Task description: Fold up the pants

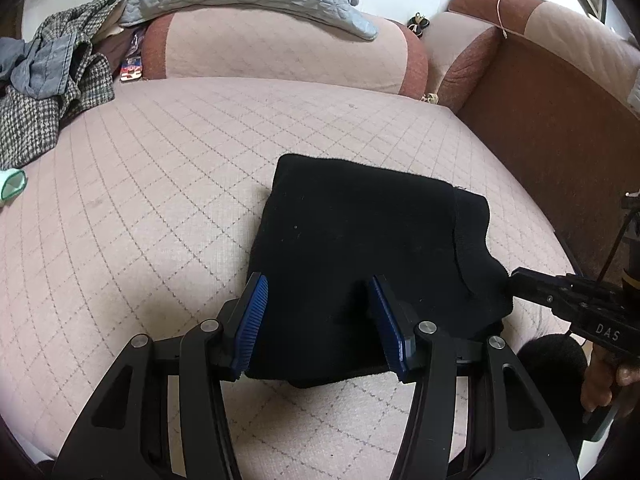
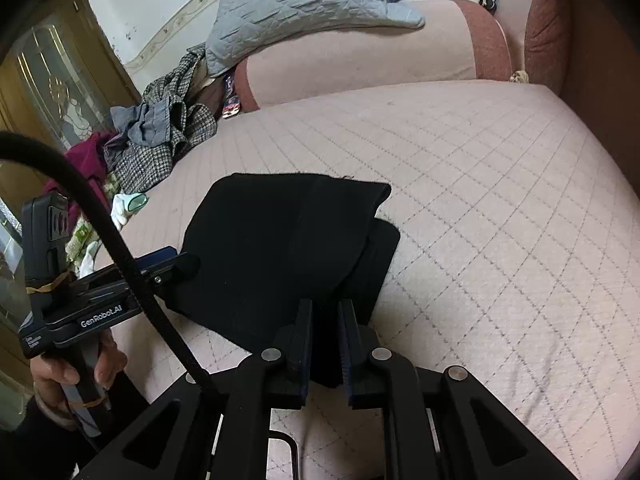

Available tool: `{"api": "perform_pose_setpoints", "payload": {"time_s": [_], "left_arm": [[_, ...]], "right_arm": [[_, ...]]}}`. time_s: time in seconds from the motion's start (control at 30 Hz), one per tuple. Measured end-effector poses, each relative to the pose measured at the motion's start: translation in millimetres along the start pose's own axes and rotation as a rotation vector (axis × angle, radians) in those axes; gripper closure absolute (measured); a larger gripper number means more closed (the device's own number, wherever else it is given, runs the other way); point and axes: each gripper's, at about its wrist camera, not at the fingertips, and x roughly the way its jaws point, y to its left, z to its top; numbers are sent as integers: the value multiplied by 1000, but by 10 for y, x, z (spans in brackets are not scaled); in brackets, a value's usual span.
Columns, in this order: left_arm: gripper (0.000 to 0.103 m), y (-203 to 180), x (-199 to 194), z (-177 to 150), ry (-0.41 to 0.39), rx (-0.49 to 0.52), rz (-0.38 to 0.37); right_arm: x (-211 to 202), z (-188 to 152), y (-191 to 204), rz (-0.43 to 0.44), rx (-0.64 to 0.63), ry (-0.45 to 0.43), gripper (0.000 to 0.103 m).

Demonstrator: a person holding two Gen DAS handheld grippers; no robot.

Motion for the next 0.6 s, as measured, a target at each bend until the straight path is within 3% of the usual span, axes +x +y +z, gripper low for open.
{"api": "perform_pose_setpoints", "payload": {"time_s": [0.2, 0.3, 0.37, 0.4, 0.6], "left_arm": [[51, -29, -32, 57, -14, 17, 9], [51, -23, -30, 122, -23, 17, 10], [51, -1, -12, 191, -23, 15, 8], [51, 3, 3, 223, -22, 14, 7], [51, 0, 129, 401, -19, 6, 7]], "right_arm": [[11, 53, -34, 10, 46, -9, 87], [23, 121, -41, 18, 66, -23, 76], [41, 195, -37, 18, 68, -36, 60], [57, 234, -37, 15, 71, -43, 58], [287, 443, -132, 12, 108, -40, 57]]}}
